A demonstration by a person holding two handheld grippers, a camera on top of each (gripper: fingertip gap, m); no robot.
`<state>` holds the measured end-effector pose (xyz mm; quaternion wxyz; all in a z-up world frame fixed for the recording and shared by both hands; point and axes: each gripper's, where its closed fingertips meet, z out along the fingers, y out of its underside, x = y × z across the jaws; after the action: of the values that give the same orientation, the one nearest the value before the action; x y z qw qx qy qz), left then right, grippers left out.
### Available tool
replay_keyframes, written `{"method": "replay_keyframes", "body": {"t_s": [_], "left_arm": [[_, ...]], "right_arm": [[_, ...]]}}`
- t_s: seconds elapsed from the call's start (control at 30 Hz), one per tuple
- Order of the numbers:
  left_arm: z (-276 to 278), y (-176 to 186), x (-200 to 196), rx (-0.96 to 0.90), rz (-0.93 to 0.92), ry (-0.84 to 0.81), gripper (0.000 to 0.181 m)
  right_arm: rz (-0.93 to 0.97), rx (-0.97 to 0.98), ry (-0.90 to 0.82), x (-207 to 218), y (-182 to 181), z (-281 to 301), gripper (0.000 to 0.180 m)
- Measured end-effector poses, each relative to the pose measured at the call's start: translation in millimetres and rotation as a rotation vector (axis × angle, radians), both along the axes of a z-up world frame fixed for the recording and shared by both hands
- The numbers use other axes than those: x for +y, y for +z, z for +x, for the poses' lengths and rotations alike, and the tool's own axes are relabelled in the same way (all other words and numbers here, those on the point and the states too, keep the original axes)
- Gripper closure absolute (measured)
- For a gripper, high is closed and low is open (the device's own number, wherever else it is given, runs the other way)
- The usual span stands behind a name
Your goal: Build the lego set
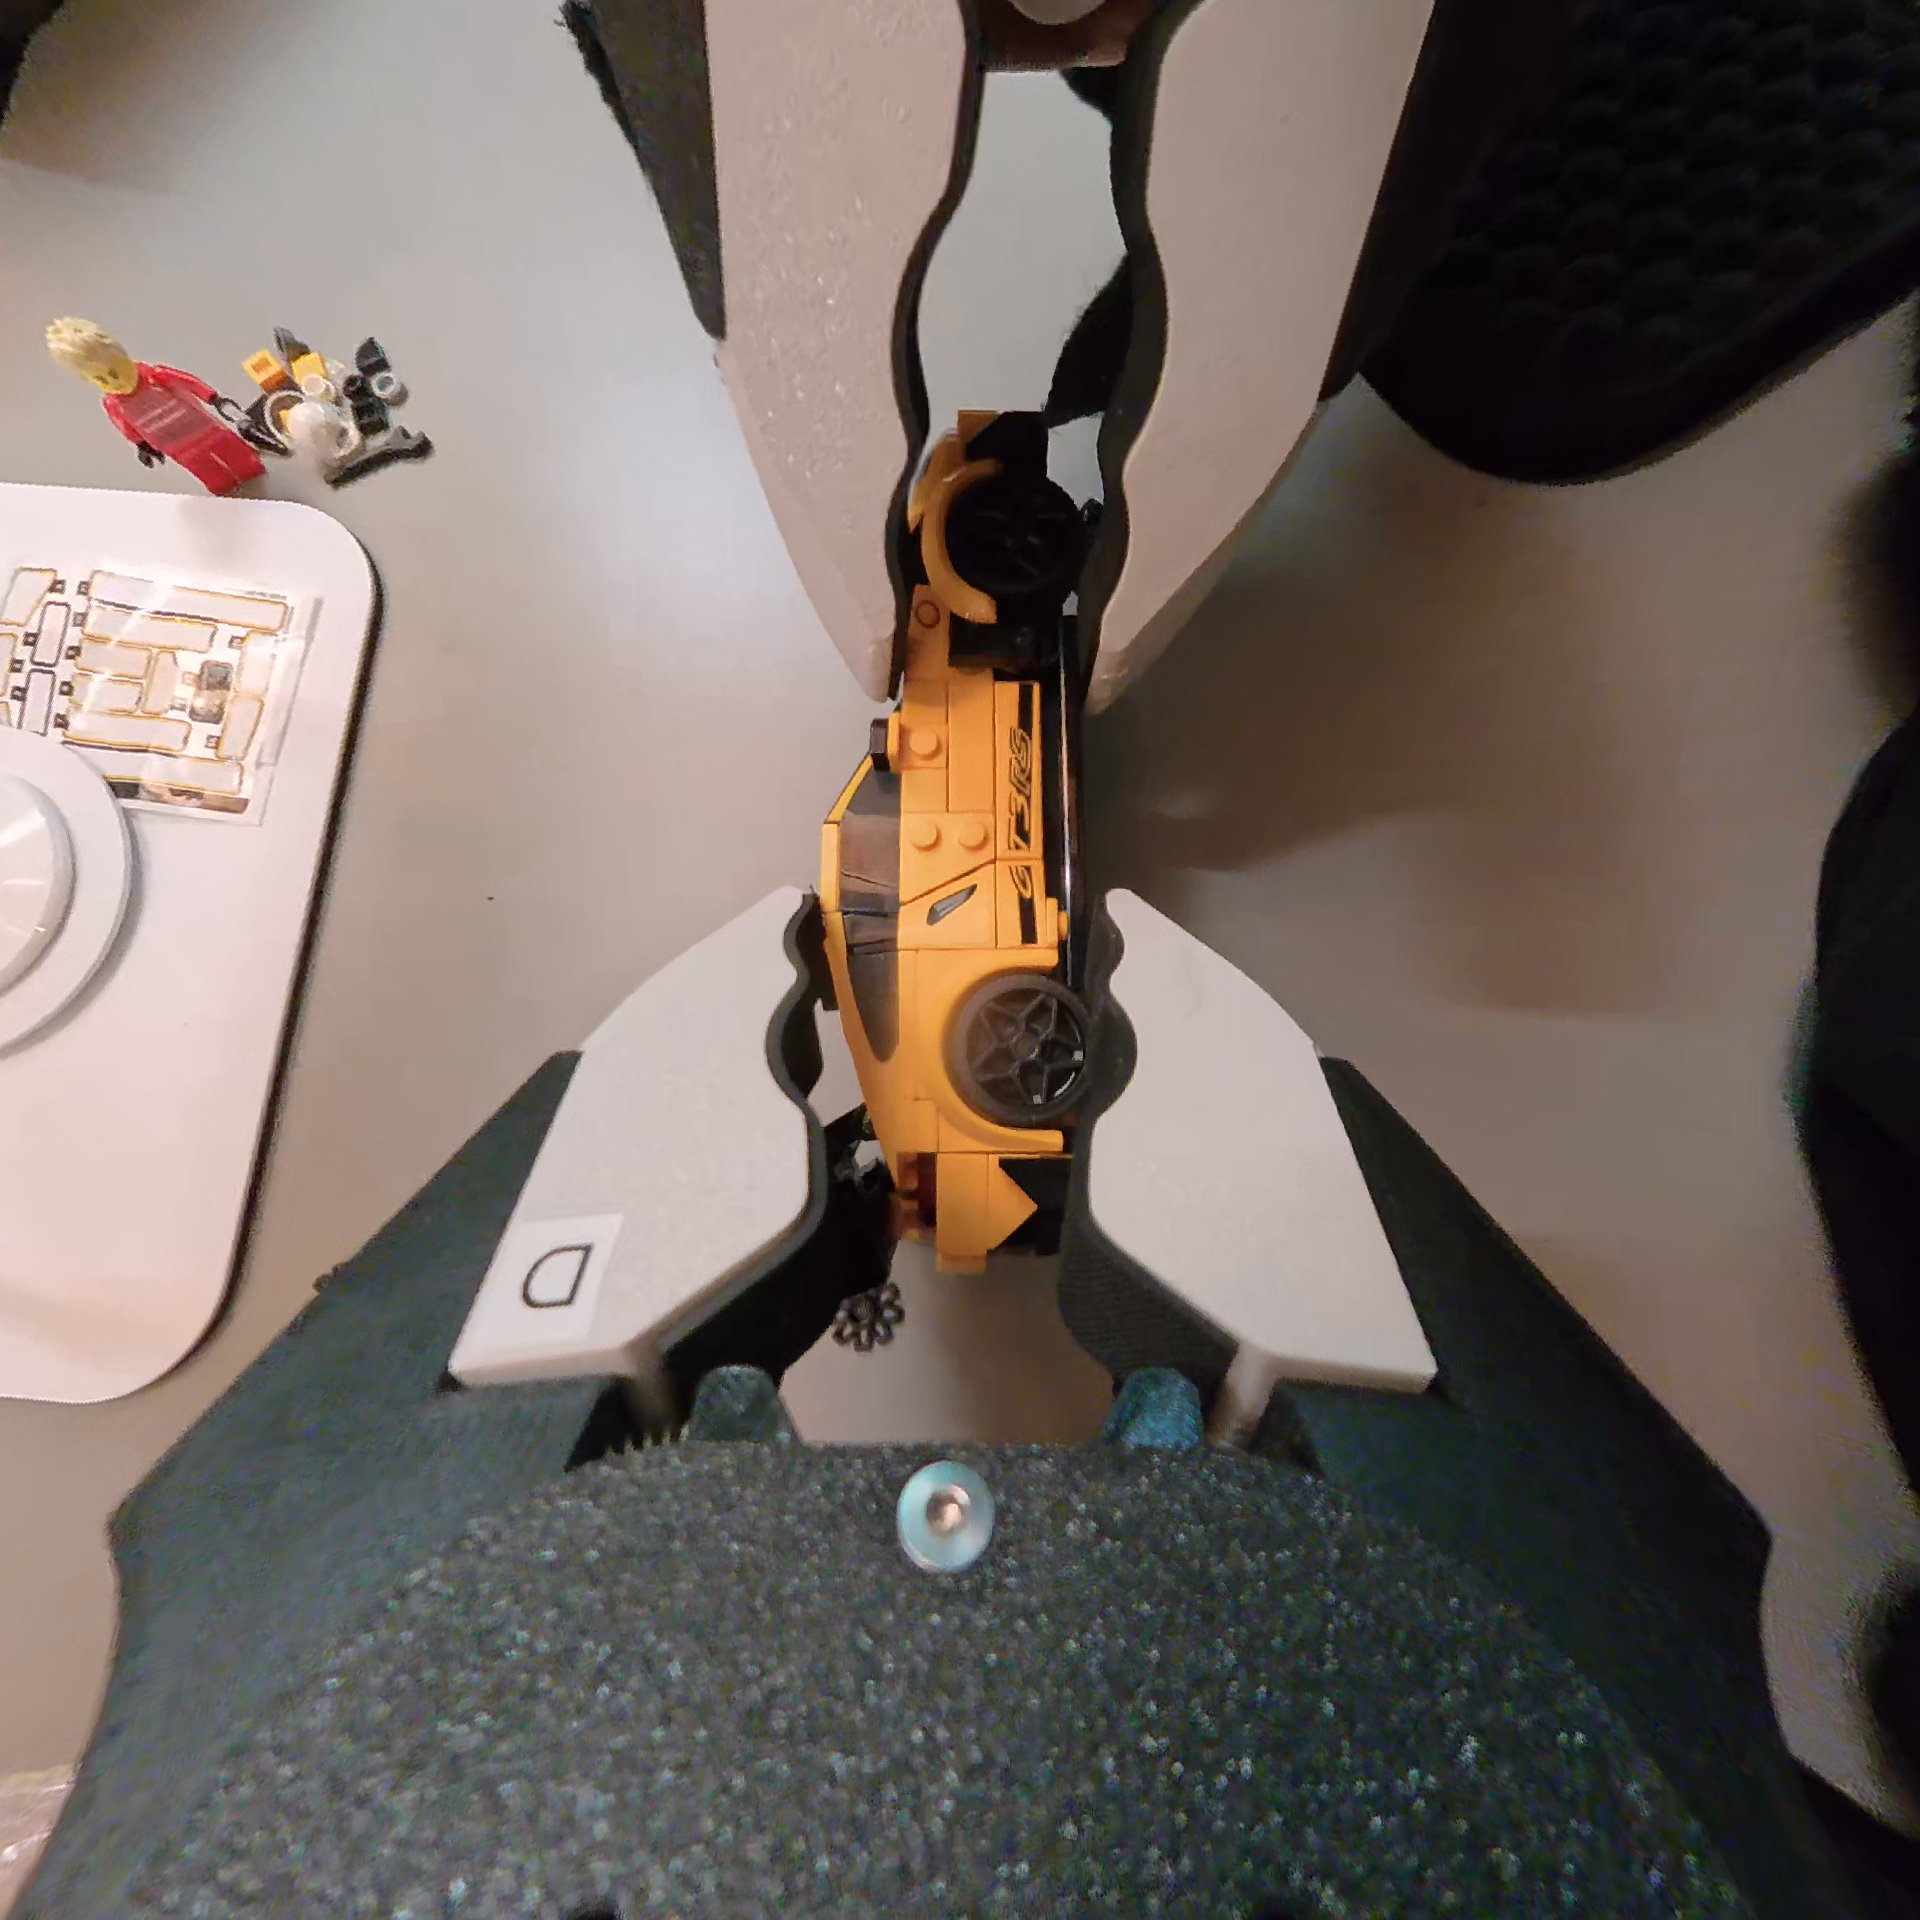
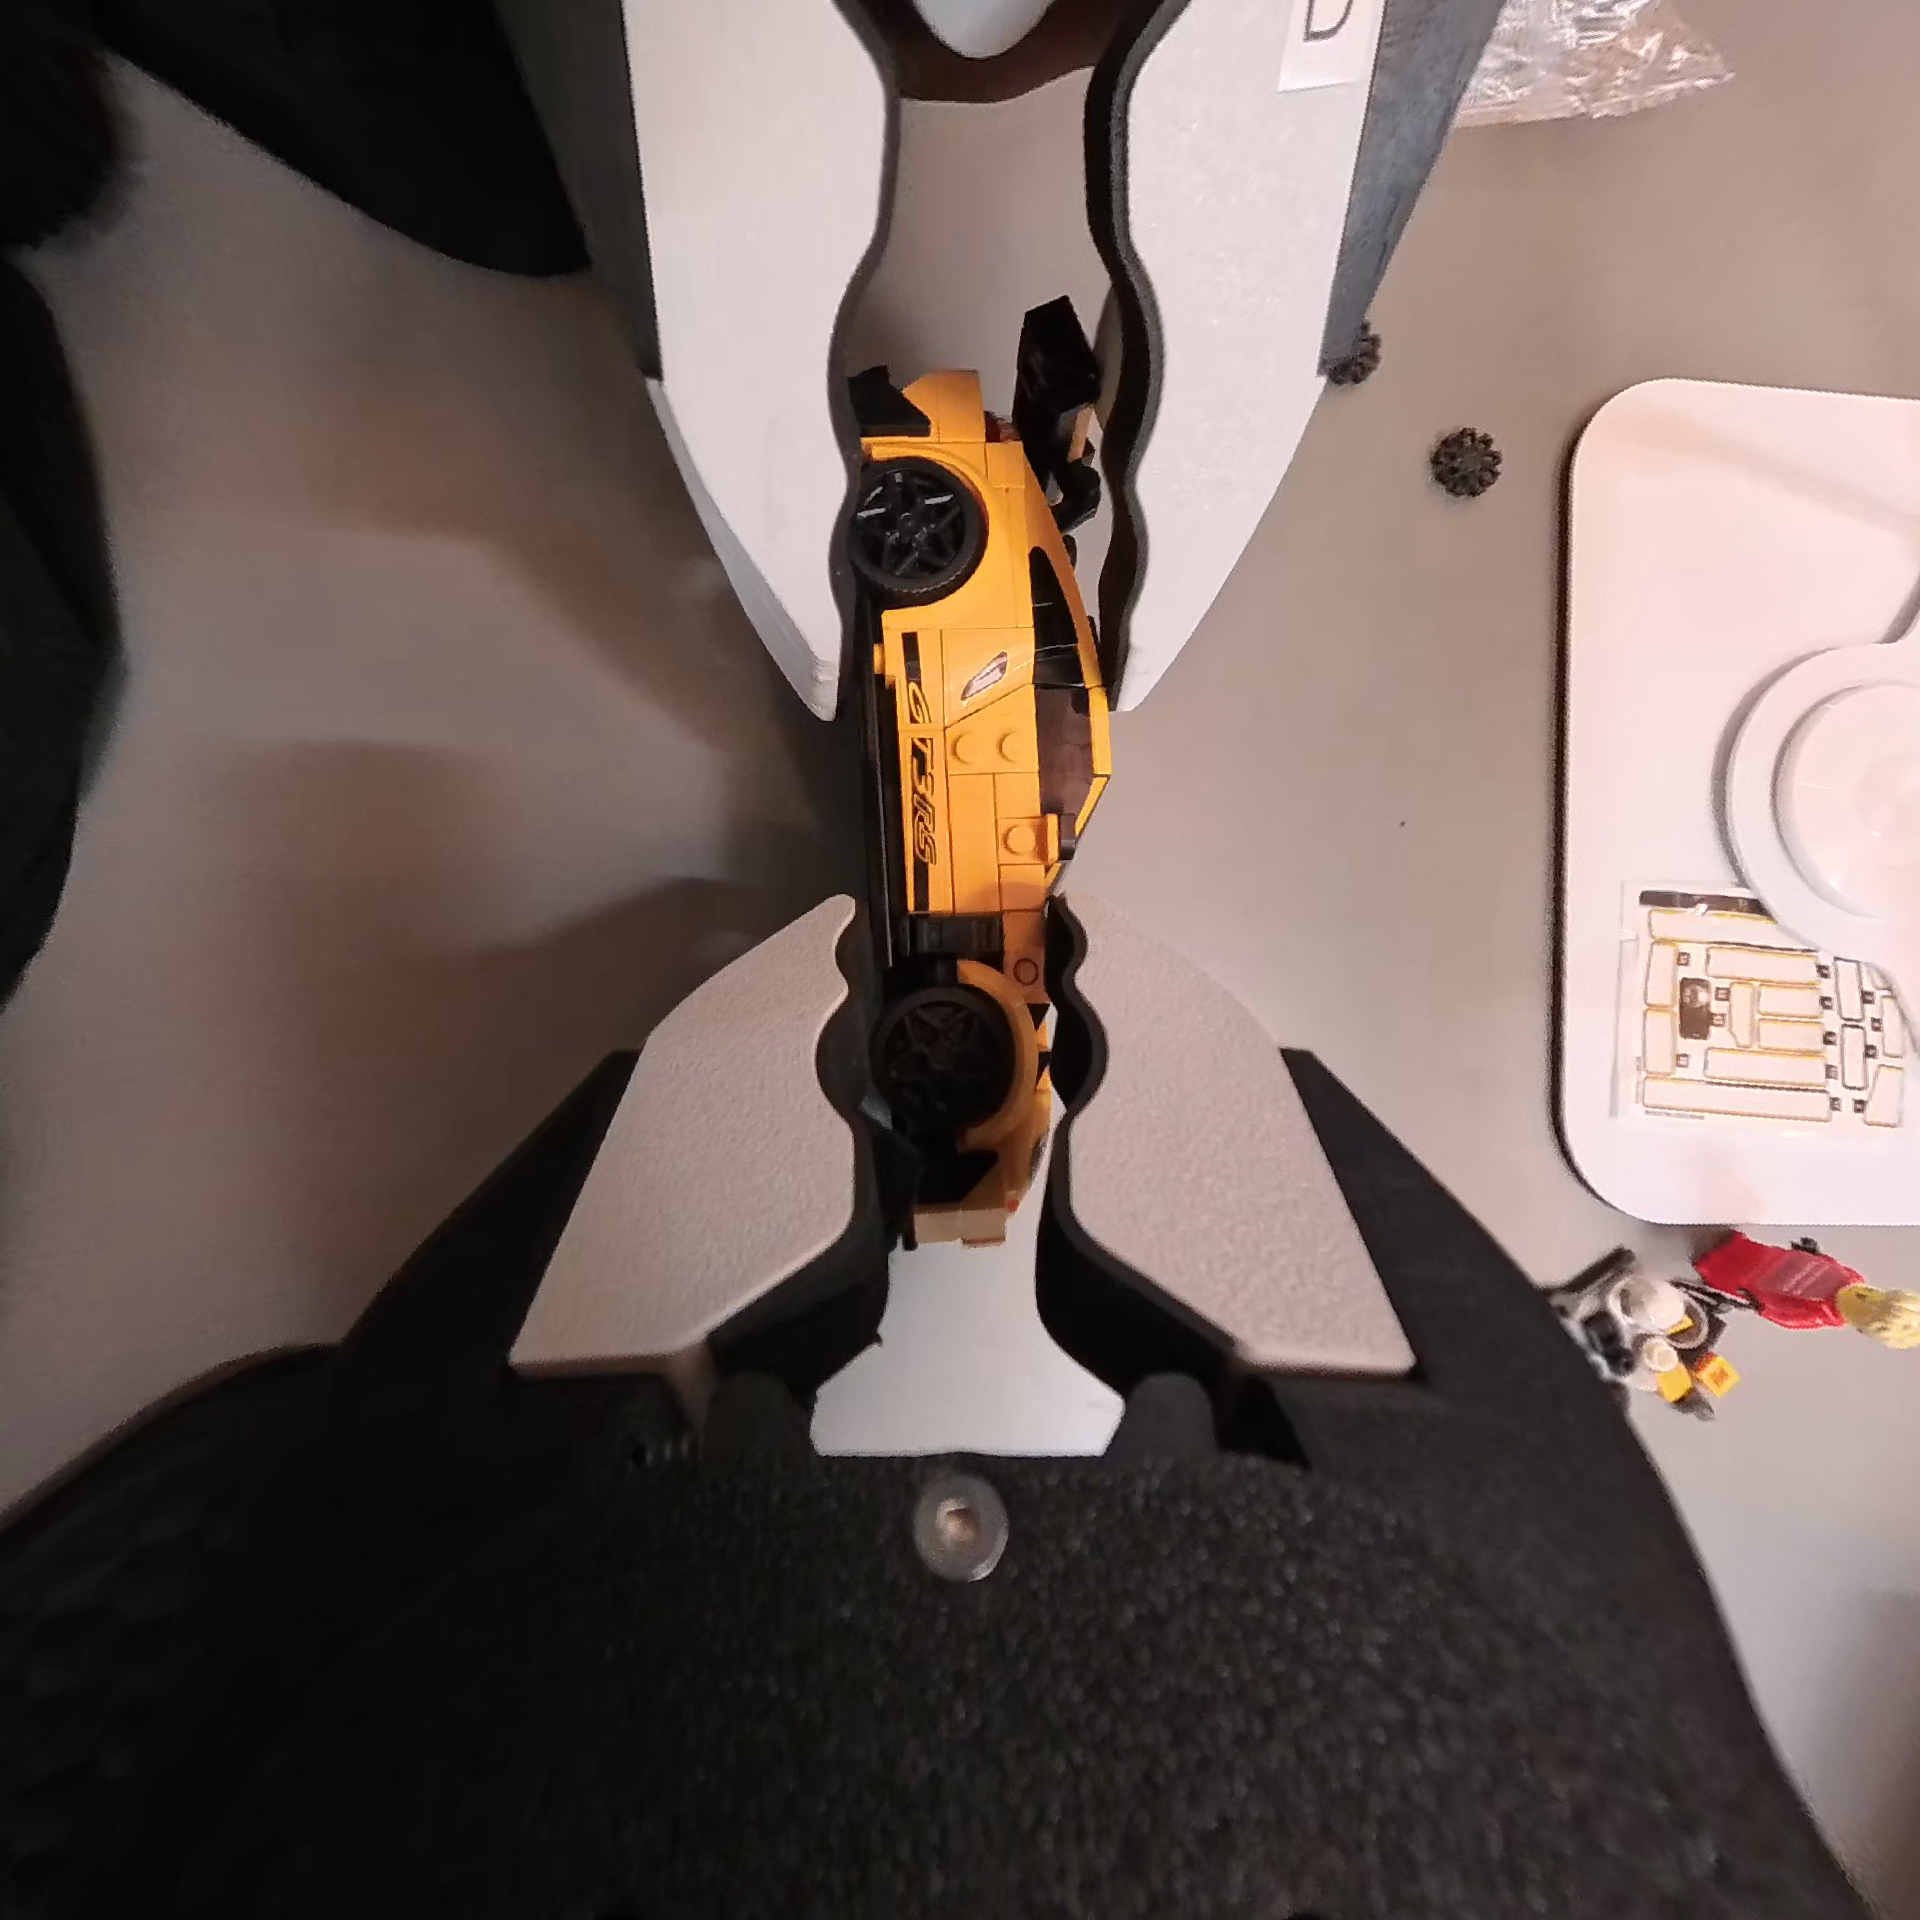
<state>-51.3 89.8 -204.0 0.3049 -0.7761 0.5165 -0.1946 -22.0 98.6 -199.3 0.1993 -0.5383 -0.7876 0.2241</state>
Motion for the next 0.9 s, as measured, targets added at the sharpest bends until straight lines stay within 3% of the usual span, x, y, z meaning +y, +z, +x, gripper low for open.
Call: {"method": "replay_keyframes", "body": {"t_s": [0.9], "left_arm": [[5.1, -1.4, 2.5, 0.005, -0.033, -0.024, 0.132]], "right_arm": [[-0.09, 0.051, -0.015, -1.6, 2.1, 3.1, 0.147]]}}
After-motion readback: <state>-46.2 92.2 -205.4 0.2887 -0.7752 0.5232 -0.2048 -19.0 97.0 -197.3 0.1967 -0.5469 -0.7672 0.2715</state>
